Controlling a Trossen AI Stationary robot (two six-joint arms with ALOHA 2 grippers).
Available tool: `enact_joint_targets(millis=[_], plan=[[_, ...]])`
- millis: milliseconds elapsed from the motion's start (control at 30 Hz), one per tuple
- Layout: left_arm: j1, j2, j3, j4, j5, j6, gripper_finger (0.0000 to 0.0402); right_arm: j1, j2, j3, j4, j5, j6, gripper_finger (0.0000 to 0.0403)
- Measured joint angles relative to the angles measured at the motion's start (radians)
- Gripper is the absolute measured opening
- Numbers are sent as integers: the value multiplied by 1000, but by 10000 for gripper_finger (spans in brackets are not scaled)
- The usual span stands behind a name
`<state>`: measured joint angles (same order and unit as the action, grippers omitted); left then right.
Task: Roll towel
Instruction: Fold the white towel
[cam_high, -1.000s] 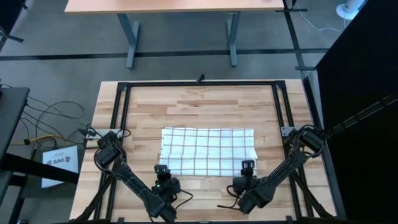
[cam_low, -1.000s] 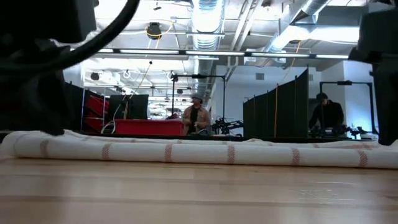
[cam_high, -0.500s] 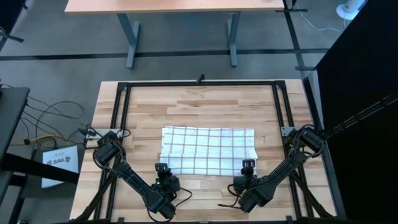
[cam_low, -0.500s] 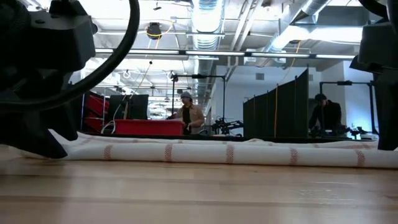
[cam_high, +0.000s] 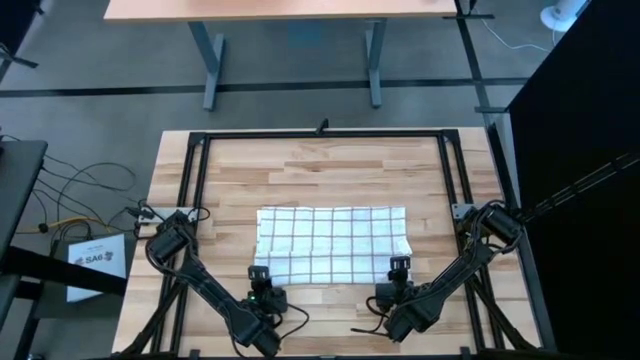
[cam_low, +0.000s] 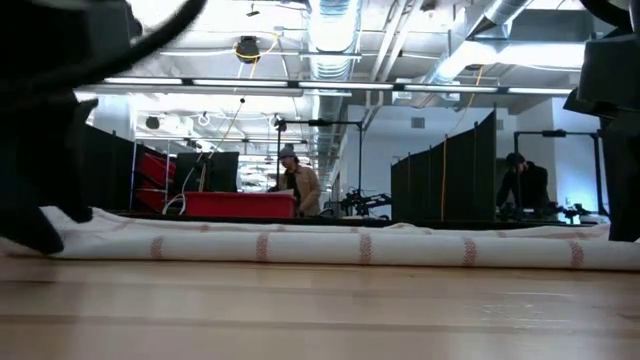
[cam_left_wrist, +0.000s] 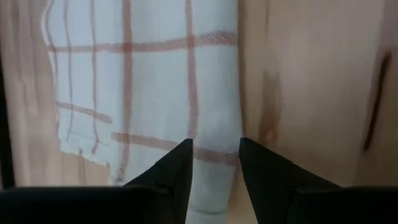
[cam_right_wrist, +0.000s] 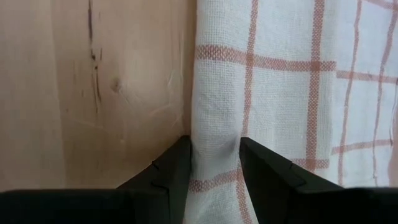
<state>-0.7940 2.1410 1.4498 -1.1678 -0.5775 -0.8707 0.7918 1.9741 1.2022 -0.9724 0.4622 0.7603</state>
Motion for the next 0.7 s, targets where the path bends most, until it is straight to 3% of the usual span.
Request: enact_joint_targets(millis=[200,700], plan=[[-8,-1,9,20,2,0,118,0,1,0,-8,-2,2,128],[4,-10,-109,53,-86,-51,116,-3,1,0,-10,-4,2,127]])
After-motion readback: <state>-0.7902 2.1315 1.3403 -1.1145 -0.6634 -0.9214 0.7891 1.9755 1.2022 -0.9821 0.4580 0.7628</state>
